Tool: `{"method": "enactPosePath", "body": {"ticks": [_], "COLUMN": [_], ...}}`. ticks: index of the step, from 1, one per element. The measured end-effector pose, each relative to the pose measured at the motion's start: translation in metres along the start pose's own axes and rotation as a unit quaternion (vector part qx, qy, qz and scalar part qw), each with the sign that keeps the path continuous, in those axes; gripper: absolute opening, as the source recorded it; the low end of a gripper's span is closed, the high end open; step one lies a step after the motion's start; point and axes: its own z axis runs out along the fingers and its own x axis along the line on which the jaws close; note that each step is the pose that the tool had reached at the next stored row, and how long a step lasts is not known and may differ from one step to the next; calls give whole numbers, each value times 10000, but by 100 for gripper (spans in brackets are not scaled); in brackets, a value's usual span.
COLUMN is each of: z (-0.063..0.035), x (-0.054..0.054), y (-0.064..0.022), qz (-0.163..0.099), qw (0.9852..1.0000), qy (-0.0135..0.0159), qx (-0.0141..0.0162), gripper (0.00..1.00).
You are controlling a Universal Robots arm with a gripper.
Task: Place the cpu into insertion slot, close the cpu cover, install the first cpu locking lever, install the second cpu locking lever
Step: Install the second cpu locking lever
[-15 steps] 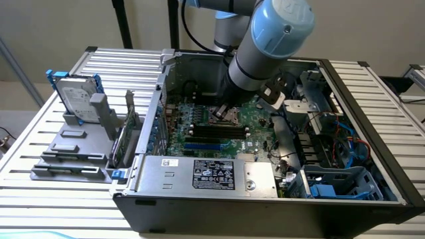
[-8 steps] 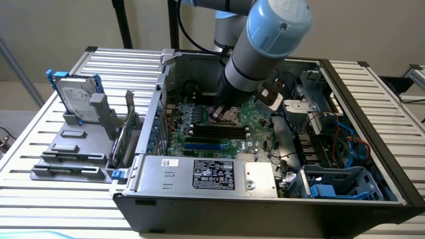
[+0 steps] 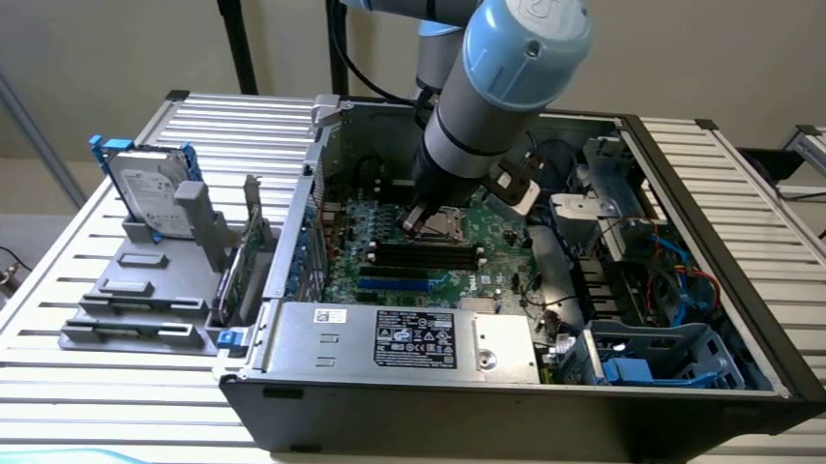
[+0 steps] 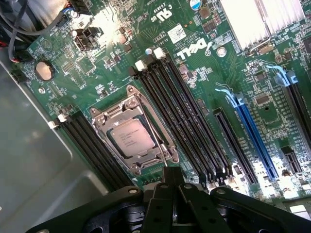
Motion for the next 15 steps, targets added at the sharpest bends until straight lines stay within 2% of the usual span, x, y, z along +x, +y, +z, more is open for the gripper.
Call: {"method": "enactPosePath", "body": {"ticks": [10, 15], "z": [80, 141], "x": [-57, -98], "y": [-37, -62], "qz": [-2, -13], "qw": [10000, 10000], "qy": [4, 18], "qx": [-4, -29], "gripper": [11, 11]}}
